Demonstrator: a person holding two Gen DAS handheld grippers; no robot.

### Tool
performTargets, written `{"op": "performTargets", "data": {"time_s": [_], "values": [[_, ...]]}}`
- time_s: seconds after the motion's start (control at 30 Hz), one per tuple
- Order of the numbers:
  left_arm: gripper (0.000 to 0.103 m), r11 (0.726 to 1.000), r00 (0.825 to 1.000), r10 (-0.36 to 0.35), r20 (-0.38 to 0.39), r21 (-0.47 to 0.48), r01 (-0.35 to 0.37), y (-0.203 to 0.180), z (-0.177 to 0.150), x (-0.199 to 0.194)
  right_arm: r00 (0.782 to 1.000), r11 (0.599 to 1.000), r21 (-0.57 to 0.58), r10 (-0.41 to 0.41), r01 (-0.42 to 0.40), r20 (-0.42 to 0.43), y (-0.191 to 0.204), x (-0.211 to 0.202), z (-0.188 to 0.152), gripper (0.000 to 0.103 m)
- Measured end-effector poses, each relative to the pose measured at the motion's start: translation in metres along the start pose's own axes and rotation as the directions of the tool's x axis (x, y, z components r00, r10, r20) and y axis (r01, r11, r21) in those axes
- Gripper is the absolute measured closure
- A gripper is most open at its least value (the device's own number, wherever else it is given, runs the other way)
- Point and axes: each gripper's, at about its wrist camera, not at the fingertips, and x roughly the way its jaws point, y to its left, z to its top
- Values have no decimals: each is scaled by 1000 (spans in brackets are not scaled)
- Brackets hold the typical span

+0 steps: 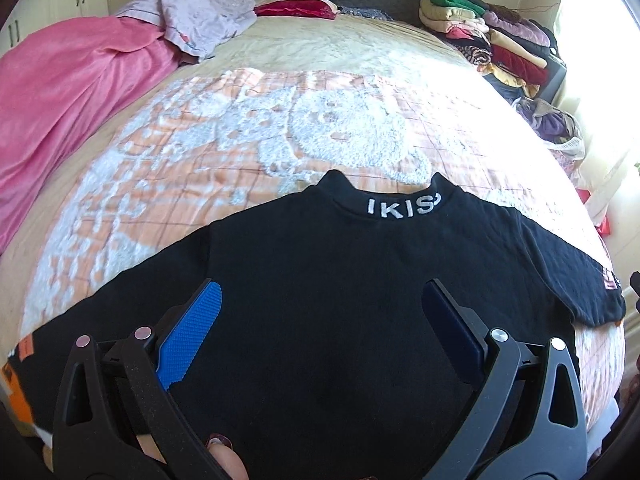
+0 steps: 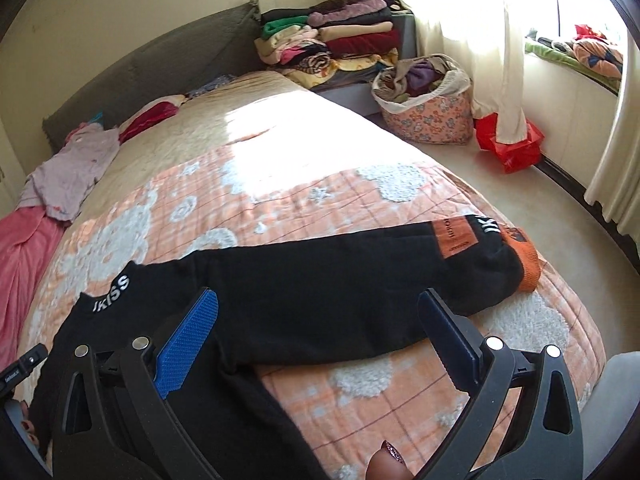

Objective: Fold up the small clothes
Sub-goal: 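Reach the right gripper to the orange-cuffed sleeve and grasp the cuff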

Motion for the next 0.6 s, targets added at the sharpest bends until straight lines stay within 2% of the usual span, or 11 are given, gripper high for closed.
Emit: {"op": "performTargets", "data": {"time_s": [0.17, 0.3, 0.47, 0.6], "values": [[9, 999, 999, -31, -20, 3, 31, -10, 12, 19, 999, 993, 107, -40, 41, -13, -38, 15, 9, 4], [9, 998, 997, -63, -35, 9, 63, -19, 19, 34, 993, 980, 156, -122, 122, -12, -65, 24, 13, 4], [9, 995, 995, -99, -29, 12, 99, -28, 24, 44, 986, 946, 278, -153, 167, -72, -106, 41, 7, 4], [9, 996, 996, -85, -31, 13, 85, -28, 27, 51, 982, 916, 357, -149, 182, -118, -128, 55, -4, 4]]}}
